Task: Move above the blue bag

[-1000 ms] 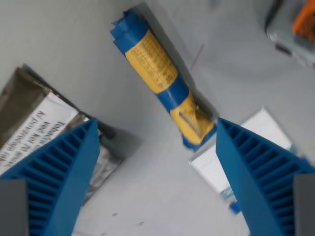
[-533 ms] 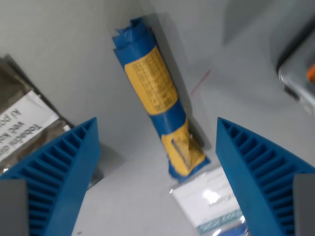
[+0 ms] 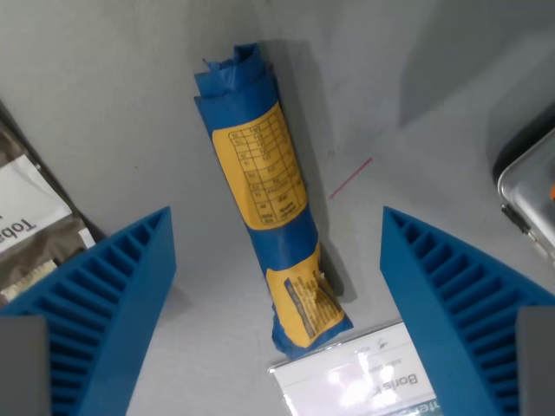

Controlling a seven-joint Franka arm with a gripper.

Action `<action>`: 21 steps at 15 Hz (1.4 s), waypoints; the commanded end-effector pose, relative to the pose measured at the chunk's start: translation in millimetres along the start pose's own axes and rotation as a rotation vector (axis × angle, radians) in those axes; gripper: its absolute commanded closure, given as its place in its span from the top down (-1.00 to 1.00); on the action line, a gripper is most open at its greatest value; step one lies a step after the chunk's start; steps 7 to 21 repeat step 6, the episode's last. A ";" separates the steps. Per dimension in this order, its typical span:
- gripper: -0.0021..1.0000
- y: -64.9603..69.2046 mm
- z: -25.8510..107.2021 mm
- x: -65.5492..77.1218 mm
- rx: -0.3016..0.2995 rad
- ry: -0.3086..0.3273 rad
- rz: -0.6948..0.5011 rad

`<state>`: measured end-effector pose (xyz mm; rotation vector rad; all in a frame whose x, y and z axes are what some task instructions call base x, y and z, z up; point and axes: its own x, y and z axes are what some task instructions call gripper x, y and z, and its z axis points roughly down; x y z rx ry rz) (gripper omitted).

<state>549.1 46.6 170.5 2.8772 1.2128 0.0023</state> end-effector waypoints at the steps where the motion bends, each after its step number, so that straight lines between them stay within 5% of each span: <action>1: 1.00 1.6 4.8 -2.9 -0.072 0.047 -0.097; 21: 1.00 1.9 7.3 -3.2 -0.070 0.045 -0.064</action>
